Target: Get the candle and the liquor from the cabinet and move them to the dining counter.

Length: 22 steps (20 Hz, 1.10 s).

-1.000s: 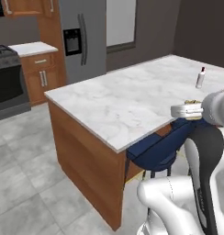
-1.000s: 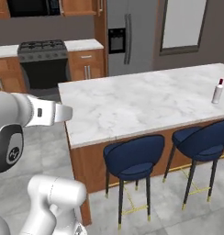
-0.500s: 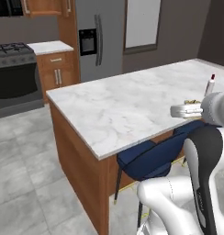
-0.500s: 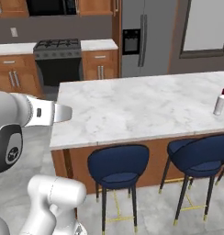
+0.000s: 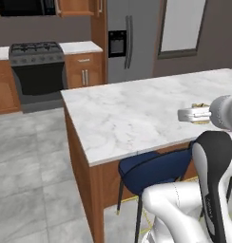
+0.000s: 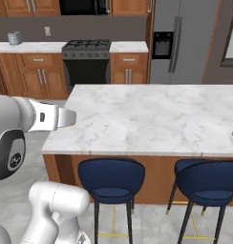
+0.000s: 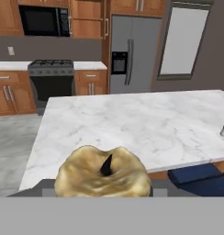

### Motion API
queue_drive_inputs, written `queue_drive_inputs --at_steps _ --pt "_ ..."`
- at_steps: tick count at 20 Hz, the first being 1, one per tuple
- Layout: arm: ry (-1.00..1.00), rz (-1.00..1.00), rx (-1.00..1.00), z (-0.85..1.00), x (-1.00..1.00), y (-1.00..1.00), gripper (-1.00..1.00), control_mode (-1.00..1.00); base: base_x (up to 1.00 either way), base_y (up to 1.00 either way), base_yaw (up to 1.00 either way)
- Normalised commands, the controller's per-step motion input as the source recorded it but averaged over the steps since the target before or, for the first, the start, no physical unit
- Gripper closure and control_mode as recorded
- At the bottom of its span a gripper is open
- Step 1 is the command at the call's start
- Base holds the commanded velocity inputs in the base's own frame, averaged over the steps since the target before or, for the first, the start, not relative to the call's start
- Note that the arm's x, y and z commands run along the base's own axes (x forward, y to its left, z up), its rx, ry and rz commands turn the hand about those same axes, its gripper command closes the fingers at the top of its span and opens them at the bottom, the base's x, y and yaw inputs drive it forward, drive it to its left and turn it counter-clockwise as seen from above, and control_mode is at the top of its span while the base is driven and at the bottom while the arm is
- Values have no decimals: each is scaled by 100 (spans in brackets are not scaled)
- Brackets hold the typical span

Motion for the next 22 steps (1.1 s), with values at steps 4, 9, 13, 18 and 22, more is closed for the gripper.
queue_drive_inputs --at_steps 4,9,13,18,22 --pt "0 0 0 0 0 0 100 100 0 -34 33" --pt "0 0 0 0 0 0 100 100 2 -41 28" --pt "0 0 0 0 0 0 100 100 16 -19 10" --pt "0 0 0 0 0 0 100 100 0 0 0" --pt "0 0 0 0 0 0 100 100 0 0 0"
